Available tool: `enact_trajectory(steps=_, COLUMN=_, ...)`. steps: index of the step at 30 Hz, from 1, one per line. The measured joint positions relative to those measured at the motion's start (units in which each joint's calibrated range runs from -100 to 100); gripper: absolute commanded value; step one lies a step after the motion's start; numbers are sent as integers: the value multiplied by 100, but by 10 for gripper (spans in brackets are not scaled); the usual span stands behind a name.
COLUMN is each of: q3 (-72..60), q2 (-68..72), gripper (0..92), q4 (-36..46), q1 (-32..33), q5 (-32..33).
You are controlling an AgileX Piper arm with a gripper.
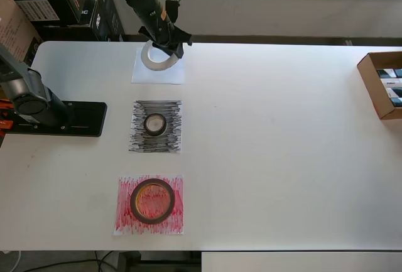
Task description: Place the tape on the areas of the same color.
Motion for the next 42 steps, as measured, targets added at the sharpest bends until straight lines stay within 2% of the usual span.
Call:
enact_trajectory(steps=6, q3=254, q2=0, gripper=1, q4=-113, q1=147, q5=-676)
enact_trajectory(steps=11, q3=259, q2=47, gripper=1, q4=-125, q1=147, q5=-931)
enact_trajectory(steps=42, q3=-83, q2=759, gripper=1, q4=-131, q1=146, q5=-863)
